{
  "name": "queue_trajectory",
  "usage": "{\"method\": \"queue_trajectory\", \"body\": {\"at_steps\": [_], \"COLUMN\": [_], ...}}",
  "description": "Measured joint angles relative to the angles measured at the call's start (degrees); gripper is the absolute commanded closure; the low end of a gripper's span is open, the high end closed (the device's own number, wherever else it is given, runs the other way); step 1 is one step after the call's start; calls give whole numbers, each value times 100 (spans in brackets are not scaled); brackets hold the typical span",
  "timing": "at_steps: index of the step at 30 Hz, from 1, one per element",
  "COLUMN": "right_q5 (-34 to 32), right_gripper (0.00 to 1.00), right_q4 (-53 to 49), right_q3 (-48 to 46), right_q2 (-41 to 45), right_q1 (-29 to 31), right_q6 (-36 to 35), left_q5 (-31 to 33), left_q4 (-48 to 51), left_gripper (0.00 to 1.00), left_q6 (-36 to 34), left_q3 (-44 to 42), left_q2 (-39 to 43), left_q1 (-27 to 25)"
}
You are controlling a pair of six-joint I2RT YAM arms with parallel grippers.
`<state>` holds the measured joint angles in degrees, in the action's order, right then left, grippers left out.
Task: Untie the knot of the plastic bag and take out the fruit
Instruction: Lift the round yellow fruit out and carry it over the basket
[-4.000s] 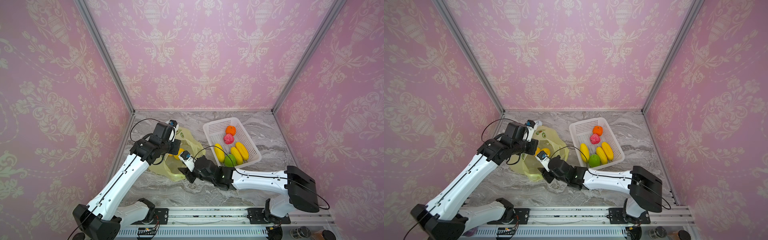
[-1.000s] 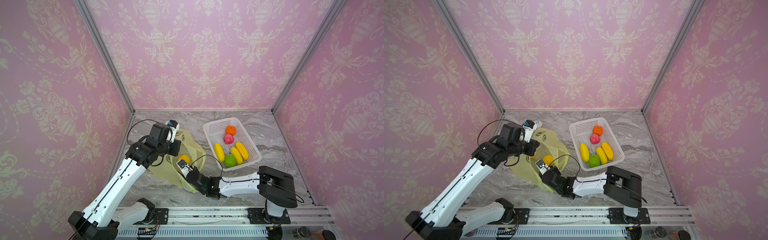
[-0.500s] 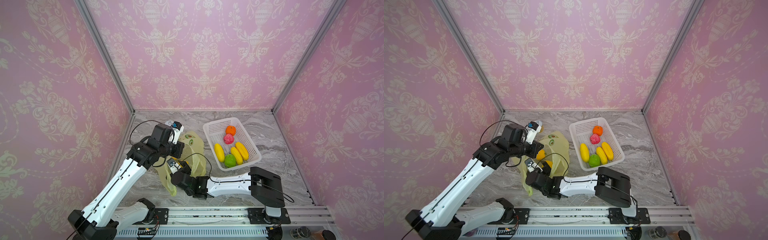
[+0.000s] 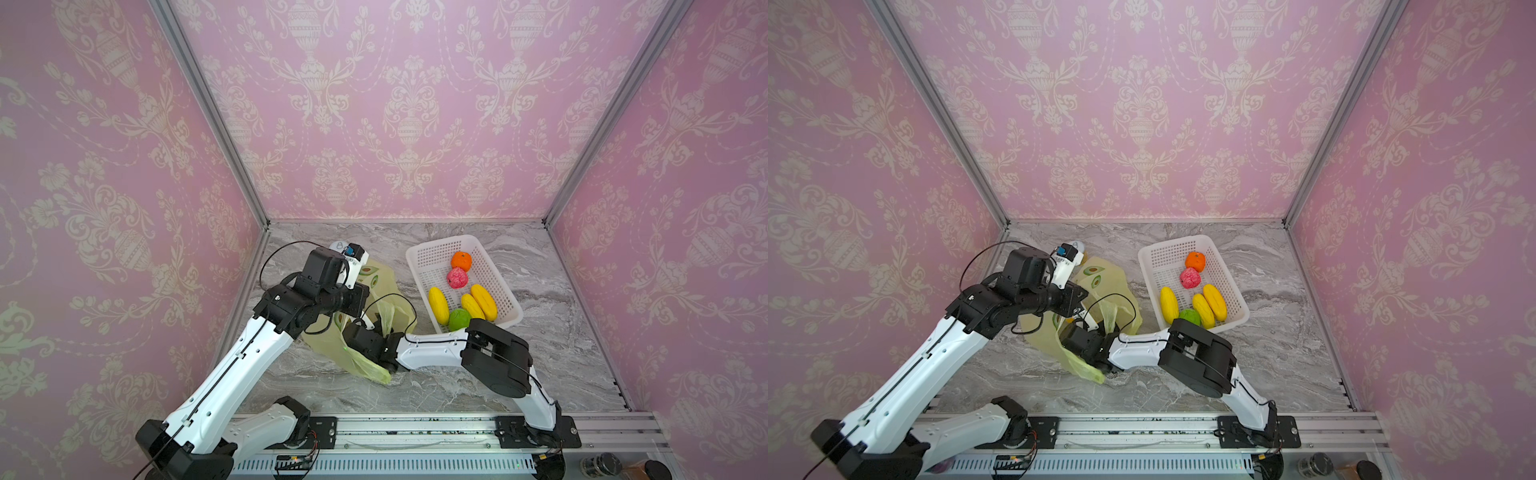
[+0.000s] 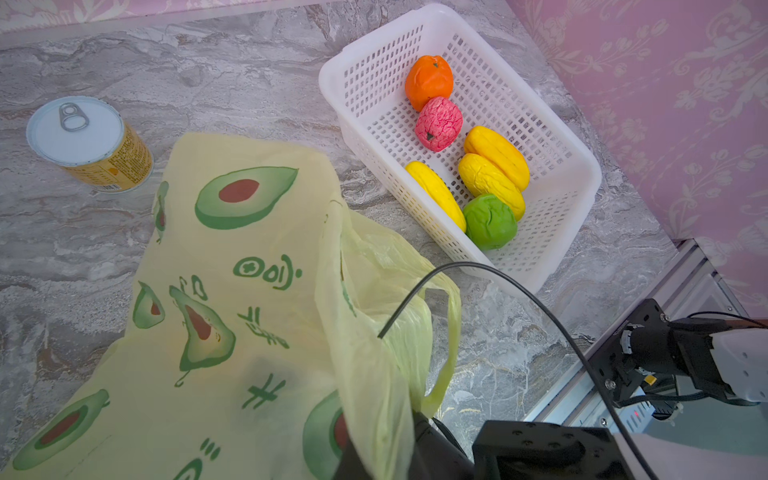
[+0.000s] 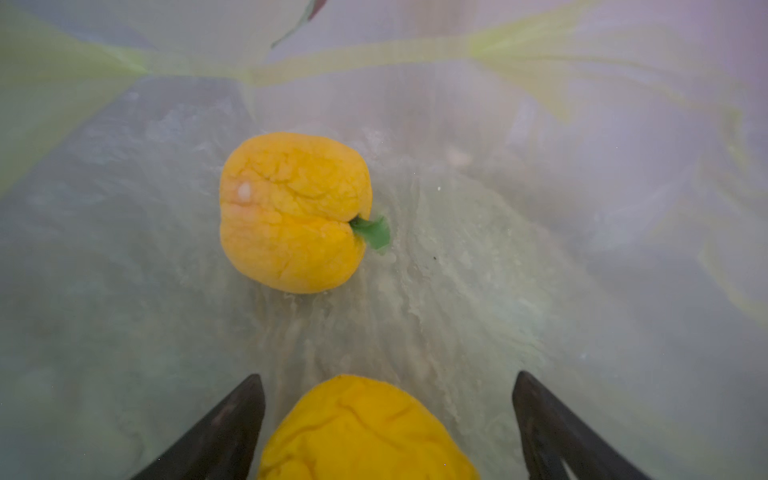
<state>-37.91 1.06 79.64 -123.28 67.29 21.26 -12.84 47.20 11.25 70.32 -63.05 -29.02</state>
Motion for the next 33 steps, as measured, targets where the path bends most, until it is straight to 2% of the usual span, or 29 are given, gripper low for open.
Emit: {"method": "queue_trajectory", "body": {"at_steps": [6, 8, 15, 27, 33], "right_q5": [175, 256, 608, 1113, 1054], "right_gripper": [42, 47, 58, 68, 68], "right_q4": [-74, -37, 199, 1443, 1751], "right_q3": [57, 52, -647, -2695, -3569], "right_q2": [-109, -105, 577, 3418, 4736], "right_q1": [-133, -138, -116, 149, 103], "right_q6": [114, 94, 98, -323, -520], "left_q5": [-2, 2, 317, 575, 597], "left_q4": [0, 0, 17, 66, 66], "left_gripper": [100, 100, 100, 100, 100], "left_q6": [0, 0, -2, 0, 0], "left_q3": [0, 0, 0, 0, 0], "left_q2": [0, -4, -94, -334, -345], "left_q1": [0, 0, 0, 4, 7]}}
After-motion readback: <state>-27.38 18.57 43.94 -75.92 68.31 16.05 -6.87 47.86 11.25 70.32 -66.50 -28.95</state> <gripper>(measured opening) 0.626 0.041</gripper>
